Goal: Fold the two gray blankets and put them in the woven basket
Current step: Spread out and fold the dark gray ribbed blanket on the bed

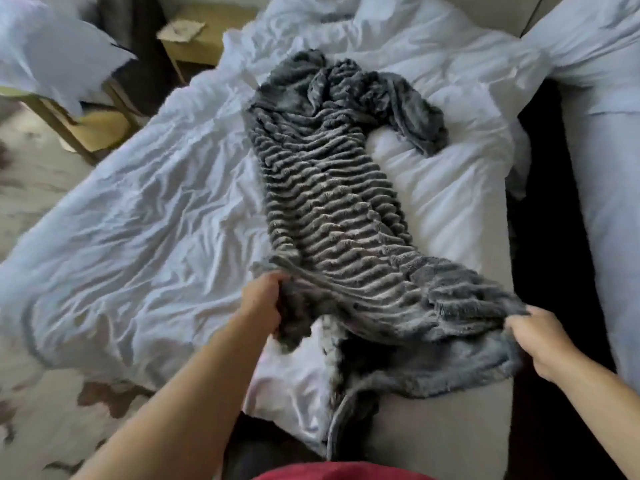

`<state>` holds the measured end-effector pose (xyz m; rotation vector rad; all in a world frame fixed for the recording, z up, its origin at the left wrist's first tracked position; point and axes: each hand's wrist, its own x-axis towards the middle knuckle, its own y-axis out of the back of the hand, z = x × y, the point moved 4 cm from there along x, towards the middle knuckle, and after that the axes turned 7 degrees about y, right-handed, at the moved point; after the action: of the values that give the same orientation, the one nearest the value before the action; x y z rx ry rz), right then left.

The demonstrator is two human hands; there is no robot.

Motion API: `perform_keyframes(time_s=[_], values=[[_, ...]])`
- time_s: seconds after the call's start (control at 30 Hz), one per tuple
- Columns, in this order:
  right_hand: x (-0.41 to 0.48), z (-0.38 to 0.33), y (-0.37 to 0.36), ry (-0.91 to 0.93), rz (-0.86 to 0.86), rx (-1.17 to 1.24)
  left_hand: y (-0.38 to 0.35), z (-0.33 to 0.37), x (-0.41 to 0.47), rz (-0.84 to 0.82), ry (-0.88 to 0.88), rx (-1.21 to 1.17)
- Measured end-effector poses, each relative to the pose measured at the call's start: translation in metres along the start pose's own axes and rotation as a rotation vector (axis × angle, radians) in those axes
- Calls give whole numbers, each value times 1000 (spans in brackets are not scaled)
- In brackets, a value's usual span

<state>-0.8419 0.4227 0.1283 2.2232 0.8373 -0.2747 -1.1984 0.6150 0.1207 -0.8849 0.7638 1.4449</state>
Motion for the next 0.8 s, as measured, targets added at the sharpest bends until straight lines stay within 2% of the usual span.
perform_keyframes(time_s=[0.1,0.17,0.23,0.27,0.33,0.43,0.53,0.6,0.67,0.73,0.8], values=[[3,-79,1,181,115,299,38,142,-74,-27,-446,-73],[-2,-116,-2,218,144,567,69,203,-130,-94,-702,-127],[-10,-134,-12,205,145,775,92,231,-157,-186,-765,-146],[-17,-138,-22,191,131,766,99,236,-153,-209,-735,-117],[-27,-138,-46,141,43,672,103,221,-123,-222,-568,7],[-42,-120,-95,41,-133,519,100,169,-64,-138,-337,134],[-56,-115,-127,109,-95,272,99,137,-12,-69,-204,260],[-70,-130,-142,166,-44,175,92,124,12,-117,-142,344],[-89,-156,-165,244,-79,154,78,114,26,-209,-91,383],[-116,-185,-198,359,-253,159,63,102,33,-329,17,407],[-149,-206,-237,499,-544,93,49,91,35,-501,144,435]])
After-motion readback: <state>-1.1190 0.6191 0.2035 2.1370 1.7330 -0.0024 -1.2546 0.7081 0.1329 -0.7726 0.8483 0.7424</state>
